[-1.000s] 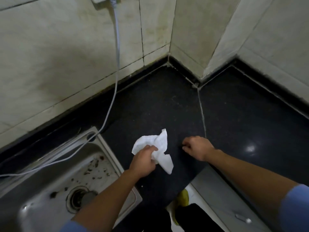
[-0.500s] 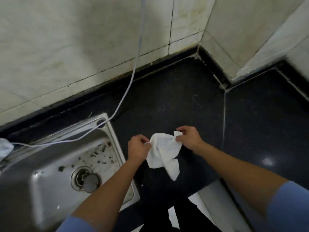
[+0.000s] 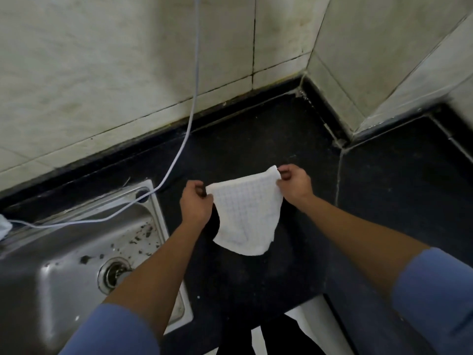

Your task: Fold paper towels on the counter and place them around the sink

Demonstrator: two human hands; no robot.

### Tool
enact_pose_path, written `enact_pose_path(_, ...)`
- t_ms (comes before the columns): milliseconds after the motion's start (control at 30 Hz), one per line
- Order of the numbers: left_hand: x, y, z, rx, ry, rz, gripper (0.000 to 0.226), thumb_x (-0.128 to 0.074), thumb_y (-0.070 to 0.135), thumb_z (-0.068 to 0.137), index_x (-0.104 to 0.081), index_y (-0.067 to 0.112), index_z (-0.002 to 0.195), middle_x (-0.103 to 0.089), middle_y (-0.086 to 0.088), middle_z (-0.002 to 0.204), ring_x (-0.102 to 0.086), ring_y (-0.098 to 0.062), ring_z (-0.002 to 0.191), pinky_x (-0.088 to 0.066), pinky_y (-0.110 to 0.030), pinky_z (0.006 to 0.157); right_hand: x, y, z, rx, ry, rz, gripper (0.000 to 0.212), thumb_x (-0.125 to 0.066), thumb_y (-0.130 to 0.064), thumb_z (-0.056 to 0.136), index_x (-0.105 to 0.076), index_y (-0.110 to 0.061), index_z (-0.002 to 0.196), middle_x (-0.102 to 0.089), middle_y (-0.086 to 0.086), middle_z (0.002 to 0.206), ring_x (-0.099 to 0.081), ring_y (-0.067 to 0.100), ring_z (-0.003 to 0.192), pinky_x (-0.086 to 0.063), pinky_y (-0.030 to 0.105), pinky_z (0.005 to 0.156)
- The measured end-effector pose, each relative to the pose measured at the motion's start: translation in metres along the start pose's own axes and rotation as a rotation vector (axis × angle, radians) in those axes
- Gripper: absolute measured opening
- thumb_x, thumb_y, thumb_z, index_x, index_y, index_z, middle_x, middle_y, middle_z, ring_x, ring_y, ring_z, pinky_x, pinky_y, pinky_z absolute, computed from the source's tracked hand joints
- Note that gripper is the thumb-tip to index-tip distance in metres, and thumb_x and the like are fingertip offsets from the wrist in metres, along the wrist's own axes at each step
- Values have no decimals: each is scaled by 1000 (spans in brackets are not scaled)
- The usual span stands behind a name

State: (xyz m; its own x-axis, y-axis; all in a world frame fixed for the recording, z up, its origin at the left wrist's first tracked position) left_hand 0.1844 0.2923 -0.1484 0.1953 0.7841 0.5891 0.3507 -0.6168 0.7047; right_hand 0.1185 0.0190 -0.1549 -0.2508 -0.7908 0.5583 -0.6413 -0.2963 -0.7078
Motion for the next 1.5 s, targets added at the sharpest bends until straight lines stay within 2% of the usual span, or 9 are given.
enact_pose_path(133,-3,-21,-15,121,-60,72,60,-75,35,80,-49,10,127,-58,-9,118,-57,-23,106,-47,-34,88,-2,22,-8,-174,-94,195,55,-73,-16,82,-50,-13,132,-62,7,112,-62,23,99,-57,43,83)
enact_pose_path(233,-13,-45,-45,188,-181,188,50,-77,43,74,-60,9,107,-63,-5,103,-60,-20,91,-47,-31,74,-2,41,-40,-322,-191,317,59,-73,-22,84,-45,-17,135,-59,9,120,-63,24,99,-57,33,67)
enact_pose_path(400,-22,-62,-72,100,-216,464,27,-69,28,79,-53,16,62,-59,-1,66,-57,-15,60,-45,-27,54,-21,60,-86,-345,-400,202,21,-73,-17,83,-65,-11,101,-66,1,97,-62,13,82,-50,23,57)
enact_pose_path(533,-15,-49,-74,-60,-145,513,26,-64,29,82,-50,15,64,-56,-1,68,-54,-15,61,-38,-26,50,-7,65,-81,-194,-178,57,16,-72,-19,82,-61,-11,74,-62,2,77,-60,18,72,-47,28,59)
enact_pose_path(767,-11,-46,-87,-336,-208,735,12,-56,21,88,-51,16,98,-52,1,98,-53,-15,86,-44,-29,62,14,50,-108,220,-107,-847,39,-57,-35,89,-48,-25,125,-56,-1,116,-56,19,106,-48,32,75)
enact_pose_path(933,-49,-34,-126,-739,-460,797,15,-46,18,93,-57,14,101,-55,-1,108,-52,-17,98,-45,-30,76,-20,55,-144,533,-297,-1066,32,-54,-18,86,-55,-12,117,-55,6,117,-52,26,111,-43,34,67)
enact_pose_path(1200,-67,-50,-135,-780,-433,935,38,-51,41,91,-49,16,119,-47,-4,119,-44,-24,108,-40,-36,89,-18,61,-145,664,-158,-1148,22,-74,-27,58,-59,-14,67,-57,3,67,-58,22,62,-31,27,37)
enact_pose_path(1333,-60,-59,-131,-816,-432,909,12,-60,16,81,-62,12,92,-57,-6,98,-55,-25,91,-44,-36,75,-7,67,-156,770,-126,-1085,18,-44,-28,69,-55,-16,63,-54,1,70,-54,19,62,-31,27,39)
enact_pose_path(1500,-48,-71,-133,-817,-629,909,15,-53,7,81,-60,11,94,-59,-6,100,-56,-23,93,-42,-32,75,-5,94,-161,559,-361,-1028,16,-72,-21,63,-61,-20,73,-61,-4,80,-62,16,73,-39,23,50)
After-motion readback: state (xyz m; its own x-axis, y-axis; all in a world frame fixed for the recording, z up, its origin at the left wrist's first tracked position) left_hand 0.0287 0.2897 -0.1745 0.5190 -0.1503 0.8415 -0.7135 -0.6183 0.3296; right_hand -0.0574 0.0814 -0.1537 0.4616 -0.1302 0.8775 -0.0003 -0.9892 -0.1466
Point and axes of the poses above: each hand's wrist, its own z-axis towards the middle knuckle, its own x-axis out of the back of the hand, y = z × x, the point moved 6 cm from there along z, towards the middle knuckle
